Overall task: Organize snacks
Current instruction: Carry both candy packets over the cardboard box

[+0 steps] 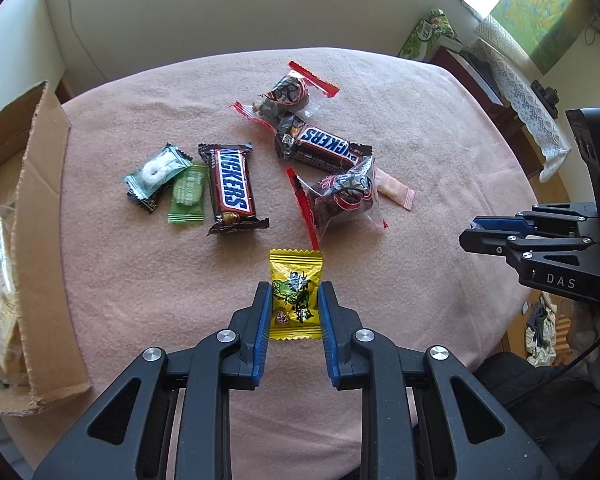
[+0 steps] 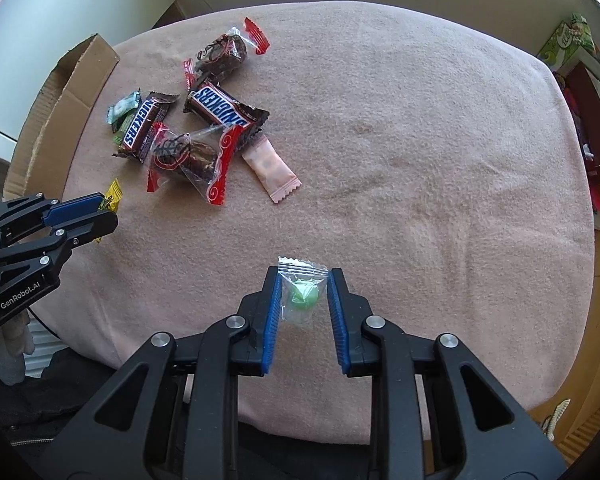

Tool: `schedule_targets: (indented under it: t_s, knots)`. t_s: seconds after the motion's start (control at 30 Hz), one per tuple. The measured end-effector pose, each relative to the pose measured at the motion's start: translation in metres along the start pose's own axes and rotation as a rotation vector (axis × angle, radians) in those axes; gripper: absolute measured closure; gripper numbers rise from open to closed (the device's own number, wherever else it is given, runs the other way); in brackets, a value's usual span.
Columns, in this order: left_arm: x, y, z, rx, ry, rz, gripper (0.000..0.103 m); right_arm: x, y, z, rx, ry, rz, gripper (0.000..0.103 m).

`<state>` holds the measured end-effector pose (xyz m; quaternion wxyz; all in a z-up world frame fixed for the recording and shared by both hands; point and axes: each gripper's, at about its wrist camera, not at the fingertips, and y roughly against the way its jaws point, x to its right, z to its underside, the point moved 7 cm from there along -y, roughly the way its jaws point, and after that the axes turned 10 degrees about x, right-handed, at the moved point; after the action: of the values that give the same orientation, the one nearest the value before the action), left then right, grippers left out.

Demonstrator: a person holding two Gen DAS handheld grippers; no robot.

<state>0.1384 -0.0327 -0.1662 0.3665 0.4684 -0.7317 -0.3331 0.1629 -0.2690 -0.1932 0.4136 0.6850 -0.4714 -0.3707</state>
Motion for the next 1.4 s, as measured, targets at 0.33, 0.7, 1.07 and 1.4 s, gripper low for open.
schedule_targets:
  t_s: [0.33,0.7,1.07,1.4]
  knots:
    - [-0.026,0.029,-0.009,0.082,0.13,-0.047,0.082,-0.047,0.017,-0.049,0.092,0.1,-0.057,0.079]
    - [-0.067,0.063,-0.016,0.181,0.244,-0.127,0.082,-0.113,0.024,-0.101,0.167,0.219,-0.12,0.079]
    - [-0.122,0.096,-0.008,0.249,0.36,-0.23,0.082,-0.183,0.026,-0.14,0.216,0.347,-0.177,0.079]
    - [-0.157,0.117,-0.002,0.287,0.417,-0.301,0.082,-0.252,0.015,-0.163,0.227,0.457,-0.231,0.079]
